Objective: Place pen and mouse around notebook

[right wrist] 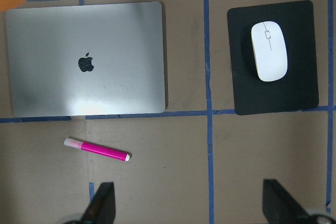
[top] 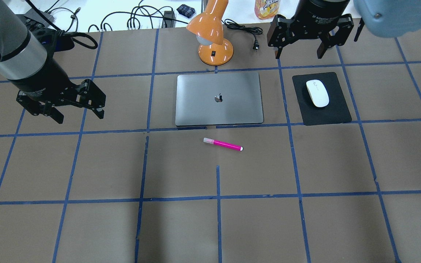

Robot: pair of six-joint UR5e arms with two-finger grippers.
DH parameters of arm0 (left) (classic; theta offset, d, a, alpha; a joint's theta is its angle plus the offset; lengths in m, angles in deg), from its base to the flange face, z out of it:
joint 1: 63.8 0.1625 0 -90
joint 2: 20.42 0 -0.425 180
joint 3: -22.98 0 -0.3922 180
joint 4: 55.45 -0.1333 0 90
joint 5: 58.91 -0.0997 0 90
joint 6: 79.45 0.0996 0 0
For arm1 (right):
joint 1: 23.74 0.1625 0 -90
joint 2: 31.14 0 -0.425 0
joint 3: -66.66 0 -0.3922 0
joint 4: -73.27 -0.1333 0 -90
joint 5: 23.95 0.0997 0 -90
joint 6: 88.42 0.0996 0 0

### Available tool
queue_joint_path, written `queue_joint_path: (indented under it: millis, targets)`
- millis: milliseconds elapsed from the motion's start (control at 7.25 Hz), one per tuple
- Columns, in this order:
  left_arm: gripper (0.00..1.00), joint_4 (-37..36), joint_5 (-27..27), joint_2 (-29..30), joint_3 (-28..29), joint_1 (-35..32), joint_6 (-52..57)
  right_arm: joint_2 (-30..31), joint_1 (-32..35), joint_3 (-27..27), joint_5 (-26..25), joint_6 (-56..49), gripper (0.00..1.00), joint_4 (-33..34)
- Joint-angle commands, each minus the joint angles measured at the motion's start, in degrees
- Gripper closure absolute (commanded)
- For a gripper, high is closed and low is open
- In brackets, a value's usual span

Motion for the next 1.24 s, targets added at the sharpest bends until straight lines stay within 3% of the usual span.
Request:
queue_joint_path:
  millis: [0, 1103]
  targets:
    - [0.0, 0.94, -0.35, -1.15, 0.15, -0.6, 0.31, 0.0, -0.08, -0.13, 0.02, 0.02, 0.0, 0.03]
    - [0.0, 1.03, -0.62, -1.16, -0.55, -0.69, 0.22, 0.0, -0.08, -0.05, -0.06, -0.24, 0.0, -0.15]
